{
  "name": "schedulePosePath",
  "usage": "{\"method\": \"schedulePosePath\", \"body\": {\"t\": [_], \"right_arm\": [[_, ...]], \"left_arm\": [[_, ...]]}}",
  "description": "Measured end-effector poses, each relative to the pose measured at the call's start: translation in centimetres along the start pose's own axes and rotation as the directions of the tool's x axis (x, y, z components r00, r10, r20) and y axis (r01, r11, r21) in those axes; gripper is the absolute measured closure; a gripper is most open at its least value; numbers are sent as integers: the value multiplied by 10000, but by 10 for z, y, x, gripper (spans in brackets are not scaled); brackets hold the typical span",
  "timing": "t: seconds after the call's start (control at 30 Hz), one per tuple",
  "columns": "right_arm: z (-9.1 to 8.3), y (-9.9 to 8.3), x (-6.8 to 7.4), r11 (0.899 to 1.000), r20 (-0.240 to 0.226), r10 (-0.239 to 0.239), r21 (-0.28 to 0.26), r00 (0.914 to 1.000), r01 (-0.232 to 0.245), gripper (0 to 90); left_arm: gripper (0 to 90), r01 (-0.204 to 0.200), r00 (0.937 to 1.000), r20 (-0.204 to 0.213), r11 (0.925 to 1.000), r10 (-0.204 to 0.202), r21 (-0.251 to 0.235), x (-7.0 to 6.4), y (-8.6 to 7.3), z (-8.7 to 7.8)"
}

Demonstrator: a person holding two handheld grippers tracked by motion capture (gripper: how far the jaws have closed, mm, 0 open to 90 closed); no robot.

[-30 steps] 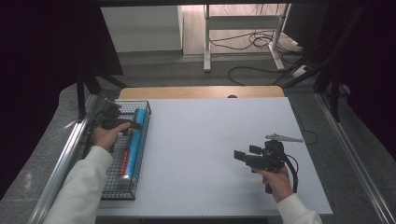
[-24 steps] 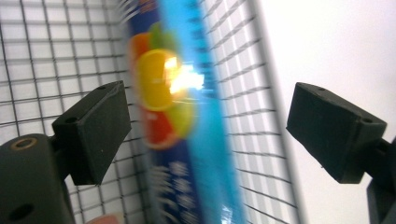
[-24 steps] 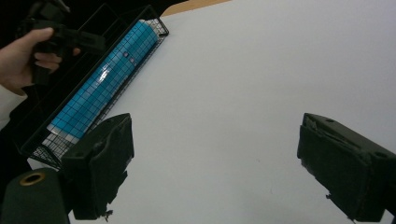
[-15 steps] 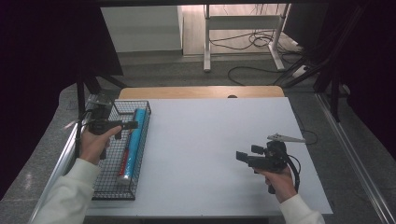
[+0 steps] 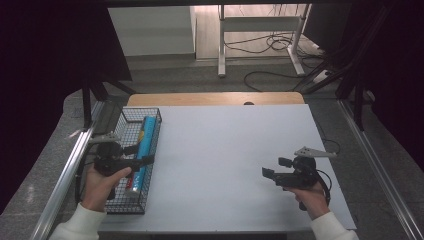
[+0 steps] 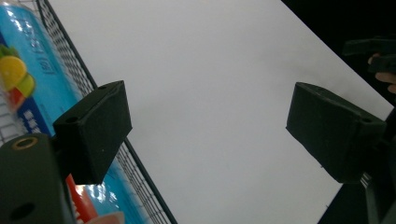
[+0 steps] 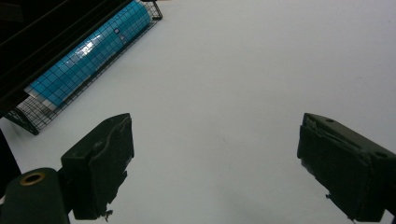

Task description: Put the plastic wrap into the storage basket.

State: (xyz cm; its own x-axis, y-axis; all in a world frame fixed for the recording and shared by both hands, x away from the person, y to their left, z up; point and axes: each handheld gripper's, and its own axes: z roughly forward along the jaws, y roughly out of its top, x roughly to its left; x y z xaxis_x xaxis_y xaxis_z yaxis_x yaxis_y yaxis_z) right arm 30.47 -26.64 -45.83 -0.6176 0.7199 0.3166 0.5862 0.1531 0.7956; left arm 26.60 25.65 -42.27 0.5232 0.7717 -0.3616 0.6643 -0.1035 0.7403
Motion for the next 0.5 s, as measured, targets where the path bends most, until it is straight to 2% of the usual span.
{"method": "schedulePosePath", "body": {"t": [0.07,0.1,0.23,0.33,0.4,0.5], "right_arm": [[-1,0,-1,10000,-6,-2,19,10000,2,111],[-2,-1,-3,9999,65,-115,-7,9999,115,111],[-2,-1,-5,9996,250,-256,83,9994,254,111],[-2,-1,-5,9996,252,-289,68,9993,287,111],[-3,-1,-4,9988,290,-485,36,9984,484,111],[-5,-1,-5,9982,304,-592,-32,9978,593,111]], "left_arm": [[137,-106,9999,-88,9999,106,74,-3,-3,0],[136,-317,9993,-181,9993,320,180,-9,-9,0],[136,-505,9987,-5,9984,505,257,-16,-16,3],[137,-671,9977,-113,9970,676,373,-19,-20,7],[134,-838,9956,-391,9955,855,439,-21,-22,10],[133,-863,9951,-458,9956,880,369,-23,-23,10]]}}
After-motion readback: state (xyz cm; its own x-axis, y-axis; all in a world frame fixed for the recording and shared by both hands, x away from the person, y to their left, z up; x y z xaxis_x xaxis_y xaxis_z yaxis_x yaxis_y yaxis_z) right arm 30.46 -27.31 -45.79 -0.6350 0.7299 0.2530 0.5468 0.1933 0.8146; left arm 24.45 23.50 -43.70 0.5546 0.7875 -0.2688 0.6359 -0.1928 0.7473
